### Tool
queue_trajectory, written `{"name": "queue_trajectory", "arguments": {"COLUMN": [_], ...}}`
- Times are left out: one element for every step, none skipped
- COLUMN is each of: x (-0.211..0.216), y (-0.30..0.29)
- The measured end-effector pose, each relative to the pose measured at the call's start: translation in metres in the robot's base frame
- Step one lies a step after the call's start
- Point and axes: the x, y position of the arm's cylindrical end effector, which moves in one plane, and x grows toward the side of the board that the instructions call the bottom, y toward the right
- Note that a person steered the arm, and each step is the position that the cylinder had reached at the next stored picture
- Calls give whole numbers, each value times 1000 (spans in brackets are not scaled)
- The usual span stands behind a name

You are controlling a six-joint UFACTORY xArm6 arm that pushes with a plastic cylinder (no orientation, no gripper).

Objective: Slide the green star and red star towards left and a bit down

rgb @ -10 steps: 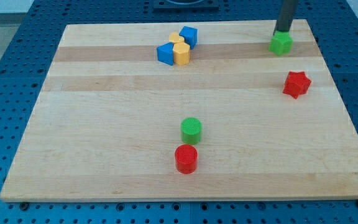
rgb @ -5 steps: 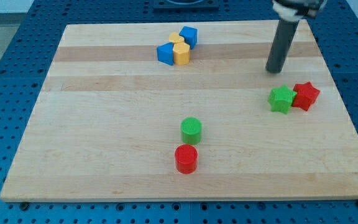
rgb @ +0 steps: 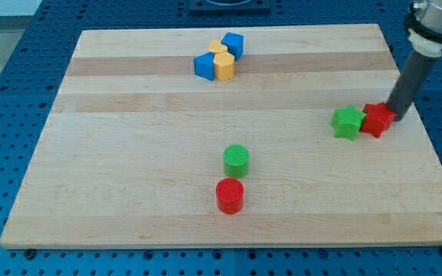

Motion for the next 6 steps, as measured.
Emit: {"name": "queue_trajectory", "arguments": {"x": [6, 9, 9, 13, 22, 27], "y": [-20, -38, -56, -76, -96, -112]}}
